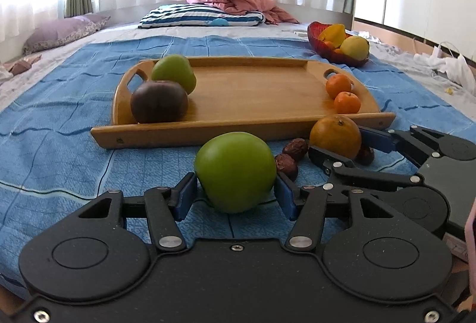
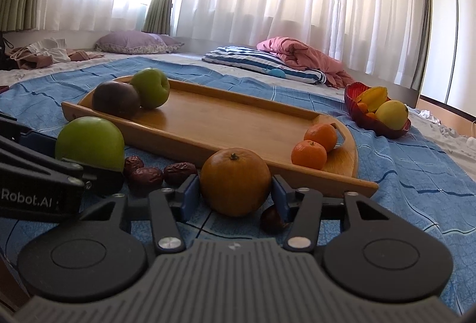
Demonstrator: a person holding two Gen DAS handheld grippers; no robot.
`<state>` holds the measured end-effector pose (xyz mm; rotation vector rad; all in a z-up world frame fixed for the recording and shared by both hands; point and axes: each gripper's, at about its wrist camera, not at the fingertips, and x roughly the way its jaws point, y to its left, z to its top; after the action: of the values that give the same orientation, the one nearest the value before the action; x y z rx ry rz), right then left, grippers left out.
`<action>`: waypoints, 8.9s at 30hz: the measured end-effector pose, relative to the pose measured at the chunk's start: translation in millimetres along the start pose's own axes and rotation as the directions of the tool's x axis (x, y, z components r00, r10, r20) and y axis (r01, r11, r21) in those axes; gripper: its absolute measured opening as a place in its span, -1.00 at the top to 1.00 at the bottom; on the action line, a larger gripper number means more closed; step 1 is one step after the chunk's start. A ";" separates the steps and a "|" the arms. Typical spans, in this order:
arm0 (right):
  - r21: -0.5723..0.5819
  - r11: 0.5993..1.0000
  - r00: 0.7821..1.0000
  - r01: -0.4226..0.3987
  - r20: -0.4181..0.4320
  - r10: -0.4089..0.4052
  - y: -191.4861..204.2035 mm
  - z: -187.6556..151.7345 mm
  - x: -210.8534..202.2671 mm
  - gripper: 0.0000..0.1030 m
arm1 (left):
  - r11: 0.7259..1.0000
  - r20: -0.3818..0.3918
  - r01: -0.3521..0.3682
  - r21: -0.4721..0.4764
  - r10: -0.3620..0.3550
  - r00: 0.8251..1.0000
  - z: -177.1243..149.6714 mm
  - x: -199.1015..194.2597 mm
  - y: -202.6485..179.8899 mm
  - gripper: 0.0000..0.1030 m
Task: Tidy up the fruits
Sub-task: 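Lift and carry the green apple over the tray while the right carries the orange, then lower the apple beside the other apple and open left gripper while right releases orange, then lift both grippers off the tray and move them toward the red dates, then close the left gripper on a red date while the right closes on another date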
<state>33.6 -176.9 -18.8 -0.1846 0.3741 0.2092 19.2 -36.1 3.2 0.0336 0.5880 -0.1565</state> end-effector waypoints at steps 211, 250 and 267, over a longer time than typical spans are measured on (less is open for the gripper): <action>0.225 0.961 0.986 0.160 -0.076 -0.146 -58.7 20.6 0.6 -0.94 | 0.998 0.022 0.065 -0.023 -0.065 0.998 35.3 35.6 23.9 -0.99; 0.173 0.980 0.994 0.103 -0.061 -0.093 -31.2 -9.1 -11.1 0.44 | 0.999 -0.037 0.042 0.029 -0.041 0.998 19.6 40.5 -5.7 0.42; 0.130 0.987 0.995 0.099 -0.036 -0.095 -23.2 -1.5 -12.7 0.57 | 0.998 0.024 0.025 0.050 -0.027 0.999 26.9 31.9 -26.1 0.64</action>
<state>27.0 -201.6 -12.1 -0.0753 0.4064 0.0854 56.1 -68.3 8.2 0.0718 0.5597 -0.1964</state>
